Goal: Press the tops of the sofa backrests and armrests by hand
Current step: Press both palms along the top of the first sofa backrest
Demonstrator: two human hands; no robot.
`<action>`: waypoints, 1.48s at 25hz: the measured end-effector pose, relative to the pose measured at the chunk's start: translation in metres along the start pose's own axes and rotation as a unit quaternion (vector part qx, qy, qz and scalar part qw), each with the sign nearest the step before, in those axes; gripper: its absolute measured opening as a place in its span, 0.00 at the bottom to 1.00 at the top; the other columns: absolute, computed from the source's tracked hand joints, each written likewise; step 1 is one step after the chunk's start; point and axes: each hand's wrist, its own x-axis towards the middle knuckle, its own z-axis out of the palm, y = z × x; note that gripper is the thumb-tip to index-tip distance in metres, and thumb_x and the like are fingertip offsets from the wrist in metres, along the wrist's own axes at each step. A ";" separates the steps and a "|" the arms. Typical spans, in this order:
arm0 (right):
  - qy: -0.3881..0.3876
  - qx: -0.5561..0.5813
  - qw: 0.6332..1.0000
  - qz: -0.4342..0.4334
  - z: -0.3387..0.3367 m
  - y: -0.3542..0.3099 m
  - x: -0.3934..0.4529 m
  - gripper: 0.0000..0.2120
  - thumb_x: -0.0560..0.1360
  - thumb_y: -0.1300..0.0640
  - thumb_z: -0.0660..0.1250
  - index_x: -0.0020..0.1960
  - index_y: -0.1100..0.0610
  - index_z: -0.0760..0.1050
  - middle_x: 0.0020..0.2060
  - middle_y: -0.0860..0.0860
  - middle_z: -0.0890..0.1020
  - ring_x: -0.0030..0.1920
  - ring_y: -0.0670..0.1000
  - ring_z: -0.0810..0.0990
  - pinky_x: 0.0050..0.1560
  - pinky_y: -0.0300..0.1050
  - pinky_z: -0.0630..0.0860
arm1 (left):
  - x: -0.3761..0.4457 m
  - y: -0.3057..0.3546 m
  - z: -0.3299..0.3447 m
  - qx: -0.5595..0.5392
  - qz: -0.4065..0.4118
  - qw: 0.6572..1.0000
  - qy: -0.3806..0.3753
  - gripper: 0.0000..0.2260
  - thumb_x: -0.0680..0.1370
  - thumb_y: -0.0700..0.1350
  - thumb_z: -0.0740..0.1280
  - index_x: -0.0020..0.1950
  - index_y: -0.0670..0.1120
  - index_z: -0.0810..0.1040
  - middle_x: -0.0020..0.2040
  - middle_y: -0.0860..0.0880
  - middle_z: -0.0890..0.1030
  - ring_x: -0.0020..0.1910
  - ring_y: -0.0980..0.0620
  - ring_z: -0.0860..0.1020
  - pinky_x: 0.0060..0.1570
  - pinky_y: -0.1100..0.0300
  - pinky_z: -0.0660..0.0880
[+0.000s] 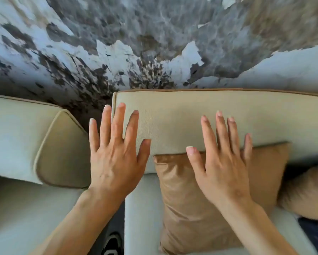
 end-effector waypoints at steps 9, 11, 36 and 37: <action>0.047 0.010 0.999 -0.020 0.095 0.008 0.066 0.31 0.79 0.38 0.47 0.77 0.53 0.57 0.77 0.57 0.61 0.76 0.59 0.55 0.73 0.66 0.49 | 0.038 -0.021 0.095 0.044 0.019 0.993 0.112 0.29 0.80 0.59 0.54 0.77 0.46 0.65 0.76 0.41 0.67 0.75 0.40 0.64 0.72 0.39 0.62; 0.075 0.009 0.997 -0.022 0.103 0.009 0.070 0.31 0.79 0.38 0.46 0.76 0.53 0.59 0.76 0.57 0.63 0.76 0.60 0.57 0.72 0.66 0.49 | 0.042 -0.021 0.101 0.046 0.025 0.990 0.129 0.29 0.79 0.59 0.54 0.77 0.46 0.65 0.76 0.41 0.67 0.75 0.40 0.65 0.71 0.38 0.63; 0.153 -0.047 0.986 0.056 0.145 0.020 0.191 0.28 0.79 0.40 0.47 0.75 0.52 0.62 0.74 0.56 0.66 0.75 0.60 0.61 0.72 0.66 0.53 | 0.187 -0.018 0.144 0.018 0.071 0.991 0.114 0.29 0.81 0.58 0.51 0.76 0.42 0.66 0.75 0.37 0.68 0.74 0.34 0.65 0.73 0.38 0.60; 0.129 -0.044 0.989 0.060 0.139 0.017 0.190 0.29 0.79 0.40 0.49 0.75 0.52 0.62 0.75 0.56 0.65 0.75 0.60 0.60 0.72 0.66 0.52 | 0.186 -0.019 0.139 0.014 0.071 0.993 0.092 0.29 0.82 0.59 0.51 0.76 0.42 0.65 0.75 0.37 0.67 0.74 0.34 0.64 0.73 0.38 0.59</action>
